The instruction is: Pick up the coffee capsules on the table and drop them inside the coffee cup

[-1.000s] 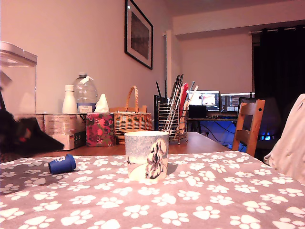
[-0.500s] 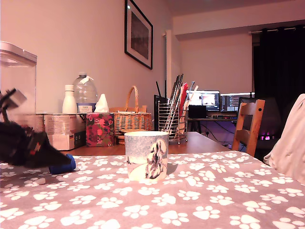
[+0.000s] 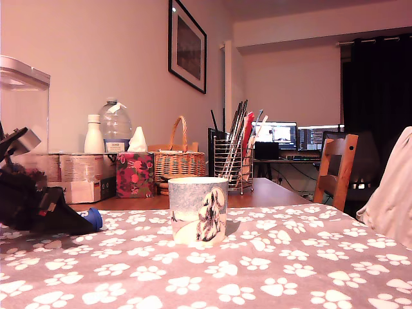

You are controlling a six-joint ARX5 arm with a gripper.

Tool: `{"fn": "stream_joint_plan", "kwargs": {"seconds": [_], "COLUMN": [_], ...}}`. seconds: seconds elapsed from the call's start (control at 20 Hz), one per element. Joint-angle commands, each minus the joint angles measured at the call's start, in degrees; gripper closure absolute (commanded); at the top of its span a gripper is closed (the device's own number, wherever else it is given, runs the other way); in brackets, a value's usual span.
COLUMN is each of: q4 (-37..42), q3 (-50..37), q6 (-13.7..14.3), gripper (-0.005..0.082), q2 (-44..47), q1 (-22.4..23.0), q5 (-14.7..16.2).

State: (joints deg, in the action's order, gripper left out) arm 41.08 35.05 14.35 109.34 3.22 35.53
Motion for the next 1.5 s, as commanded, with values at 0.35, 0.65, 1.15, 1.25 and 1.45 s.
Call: {"fn": "stream_joint_plan", "kwargs": {"seconds": [0.35,0.65,1.15,1.25,1.45], "q4": [-0.2,-0.5,-7.8,-10.5,-14.4], "q3": [0.2,0.2,0.2,0.2,0.2], "q6": [0.1,-3.0,-5.0,-5.0,-7.0], "gripper": [0.0665,0.0665,0.0664,0.0664,0.0664], "q2": [1.3,0.0,-11.8,-14.5,-19.9], "q1": [-0.1,-0.1,0.0,0.2,2.2], "q5": [-0.4,1.7,3.7,4.7,5.8]}}
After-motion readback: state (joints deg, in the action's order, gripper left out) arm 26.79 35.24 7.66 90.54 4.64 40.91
